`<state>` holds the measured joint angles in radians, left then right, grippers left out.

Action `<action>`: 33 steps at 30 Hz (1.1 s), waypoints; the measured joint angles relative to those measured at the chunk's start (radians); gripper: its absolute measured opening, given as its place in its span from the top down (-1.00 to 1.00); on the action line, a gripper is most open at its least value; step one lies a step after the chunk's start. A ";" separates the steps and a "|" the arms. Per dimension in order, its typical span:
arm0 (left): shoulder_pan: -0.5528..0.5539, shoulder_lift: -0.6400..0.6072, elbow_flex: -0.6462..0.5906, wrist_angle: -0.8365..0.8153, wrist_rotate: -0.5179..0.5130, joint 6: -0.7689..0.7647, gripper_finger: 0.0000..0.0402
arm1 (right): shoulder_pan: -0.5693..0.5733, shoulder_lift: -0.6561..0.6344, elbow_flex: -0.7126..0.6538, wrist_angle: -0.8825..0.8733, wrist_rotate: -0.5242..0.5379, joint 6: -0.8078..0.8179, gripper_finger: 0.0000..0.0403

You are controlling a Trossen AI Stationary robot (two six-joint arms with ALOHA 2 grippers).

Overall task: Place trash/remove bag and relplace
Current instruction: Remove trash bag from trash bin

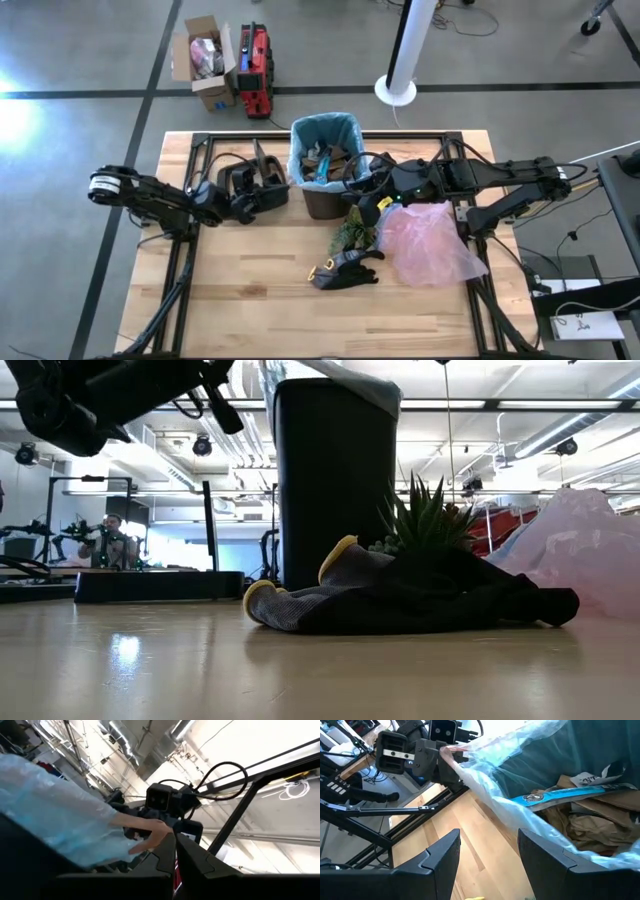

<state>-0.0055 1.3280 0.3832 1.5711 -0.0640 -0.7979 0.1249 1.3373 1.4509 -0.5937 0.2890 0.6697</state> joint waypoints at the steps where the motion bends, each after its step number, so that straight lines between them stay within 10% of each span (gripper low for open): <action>1: 0.000 -0.006 0.000 0.000 0.000 0.000 1.00 | 0.000 0.000 0.000 0.000 0.000 -0.003 0.08; 18: -0.002 -0.082 -0.009 -0.091 0.051 -0.067 0.95 | 0.000 -0.039 0.000 -0.045 0.131 -0.004 0.08; 33: -0.005 -0.114 -0.145 -0.211 -0.012 -0.086 0.13 | 0.002 -0.039 0.000 -0.112 0.127 0.027 0.08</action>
<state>-0.0105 1.2138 0.2380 1.3605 -0.0759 -0.8839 0.1268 1.2980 1.4513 -0.7055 0.4160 0.6968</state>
